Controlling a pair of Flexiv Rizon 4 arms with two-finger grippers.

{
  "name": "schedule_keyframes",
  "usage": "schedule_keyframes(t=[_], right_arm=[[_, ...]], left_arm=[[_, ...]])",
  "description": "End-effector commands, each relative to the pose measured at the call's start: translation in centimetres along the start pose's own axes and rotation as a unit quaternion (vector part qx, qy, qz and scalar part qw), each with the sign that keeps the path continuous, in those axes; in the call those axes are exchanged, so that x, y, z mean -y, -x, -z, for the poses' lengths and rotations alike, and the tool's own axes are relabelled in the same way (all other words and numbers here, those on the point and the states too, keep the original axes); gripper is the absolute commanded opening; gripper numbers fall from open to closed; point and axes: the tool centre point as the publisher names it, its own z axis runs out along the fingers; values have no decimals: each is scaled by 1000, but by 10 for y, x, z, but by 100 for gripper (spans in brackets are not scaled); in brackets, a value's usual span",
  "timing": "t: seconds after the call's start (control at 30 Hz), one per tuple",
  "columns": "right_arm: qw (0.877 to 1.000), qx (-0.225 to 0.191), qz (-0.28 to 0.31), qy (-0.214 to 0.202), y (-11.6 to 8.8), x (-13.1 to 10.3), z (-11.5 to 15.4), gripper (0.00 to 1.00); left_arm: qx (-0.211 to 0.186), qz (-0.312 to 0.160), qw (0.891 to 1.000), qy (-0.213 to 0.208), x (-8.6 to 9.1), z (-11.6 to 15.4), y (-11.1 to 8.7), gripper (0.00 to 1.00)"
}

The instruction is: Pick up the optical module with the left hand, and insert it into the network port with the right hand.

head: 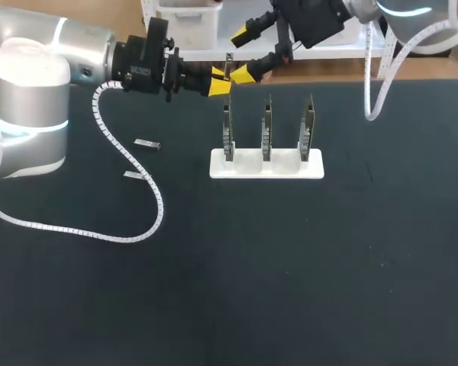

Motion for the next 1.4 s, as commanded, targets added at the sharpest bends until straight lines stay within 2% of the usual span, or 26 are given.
schedule_keyframes(t=[0.03, 0.23, 1.0, 1.03, 1.07, 1.1, 1.13, 1.17, 1.2, 1.27, 1.33, 1.37, 1.4], right_arm=[[1000, 5, 8, 8, 3, 6, -7, 100], [1000, 9, 3, 29, 1, 10, -15, 100], [1000, 9, 2, 29, 0, 10, -16, 100], [1000, 9, 2, 29, 0, 10, -16, 89], [1000, 9, 2, 29, 0, 10, -16, 86], [1000, 9, 2, 29, 0, 10, -16, 88], [1000, 9, 2, 29, 0, 10, -16, 82], [1000, 9, 2, 29, 0, 10, -16, 53], [1000, 9, 2, 29, 0, 10, -16, 46], [1000, 9, 2, 29, 0, 10, -16, 44], [1000, 9, 2, 29, 0, 10, -16, 38], [1000, 9, 2, 29, 0, 10, -16, 28], [1000, 9, 2, 29, 0, 10, -16, 23]], left_arm=[[-2, 1, 1000, -3, -2, 0, 0, 0], [-2, 1, 1000, -3, -2, 0, 0, 0], [-2, 1, 1000, -3, -2, 0, 0, 0], [-2, 1, 1000, -3, -2, 0, 0, 0], [-2, 1, 1000, -3, -2, 0, 0, 0], [-2, 1, 1000, -3, -2, 0, 0, 0], [-2, 1, 1000, -3, -2, 0, 0, 0], [-2, 1, 1000, -3, -2, 0, 0, 0], [-2, 1, 1000, -3, -2, 0, 0, 0], [-2, 1, 1000, -3, -2, 0, 0, 0], [-2, 1, 1000, -3, -2, 0, 0, 0], [-2, 1, 1000, -3, -2, 0, 0, 0], [-2, 1, 1000, -3, -2, 0, 0, 0]])
